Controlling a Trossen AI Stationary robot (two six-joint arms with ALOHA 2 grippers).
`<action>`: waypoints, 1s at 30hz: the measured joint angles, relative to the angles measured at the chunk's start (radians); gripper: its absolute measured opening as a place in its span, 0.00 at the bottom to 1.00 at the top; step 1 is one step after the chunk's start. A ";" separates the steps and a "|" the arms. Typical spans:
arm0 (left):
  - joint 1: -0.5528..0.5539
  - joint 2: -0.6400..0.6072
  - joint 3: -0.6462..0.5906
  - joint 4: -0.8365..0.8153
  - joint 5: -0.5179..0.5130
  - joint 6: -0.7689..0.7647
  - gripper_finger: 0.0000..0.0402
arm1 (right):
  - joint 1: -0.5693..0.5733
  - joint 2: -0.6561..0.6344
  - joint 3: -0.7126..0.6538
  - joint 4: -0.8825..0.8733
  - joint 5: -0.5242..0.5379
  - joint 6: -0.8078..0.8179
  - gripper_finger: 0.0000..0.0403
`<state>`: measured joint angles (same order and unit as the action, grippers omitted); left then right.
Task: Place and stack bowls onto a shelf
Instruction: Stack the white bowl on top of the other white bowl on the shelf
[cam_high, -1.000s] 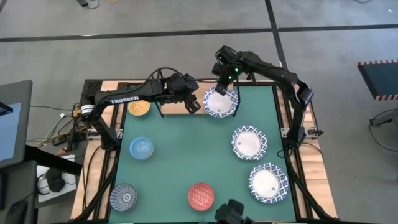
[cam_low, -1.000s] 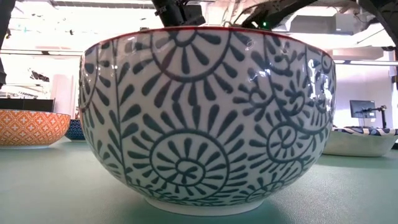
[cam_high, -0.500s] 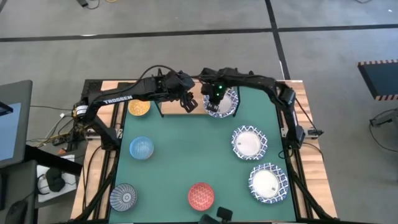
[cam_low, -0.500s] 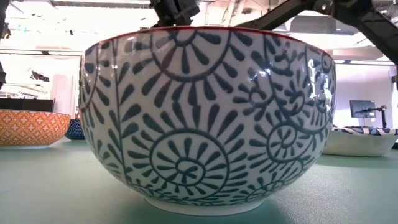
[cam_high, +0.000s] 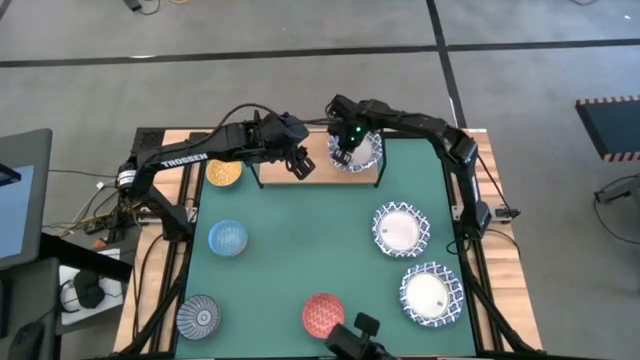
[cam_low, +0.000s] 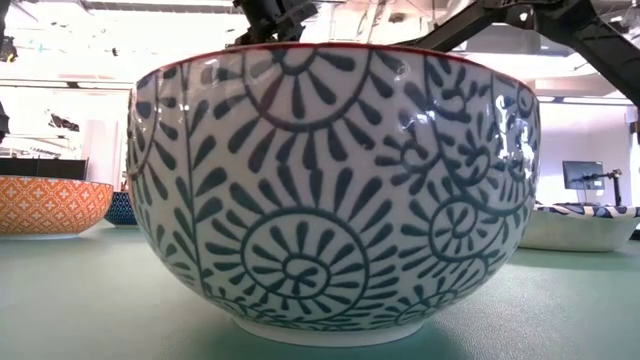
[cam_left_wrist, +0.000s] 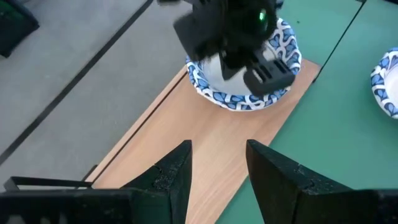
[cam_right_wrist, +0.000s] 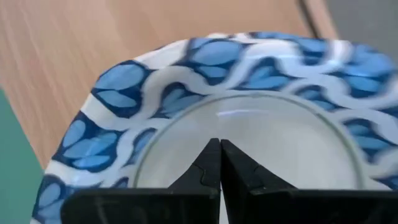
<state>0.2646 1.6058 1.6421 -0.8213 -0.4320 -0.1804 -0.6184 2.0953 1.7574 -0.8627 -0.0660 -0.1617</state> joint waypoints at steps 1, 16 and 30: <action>0.000 0.000 0.000 0.000 0.000 0.000 0.34 | -0.001 -0.014 0.000 0.000 -0.002 0.009 0.07; 0.001 0.000 -0.017 0.023 0.017 0.109 0.34 | 0.095 -0.495 -0.062 -0.244 0.072 0.332 0.29; 0.006 0.002 -0.128 0.113 0.283 0.225 0.34 | 0.270 -0.975 -0.740 -0.204 0.131 0.851 0.41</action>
<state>0.2707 1.6079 1.5141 -0.7079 -0.1487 0.0444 -0.3487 1.1200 1.0170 -1.0665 0.0646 0.6893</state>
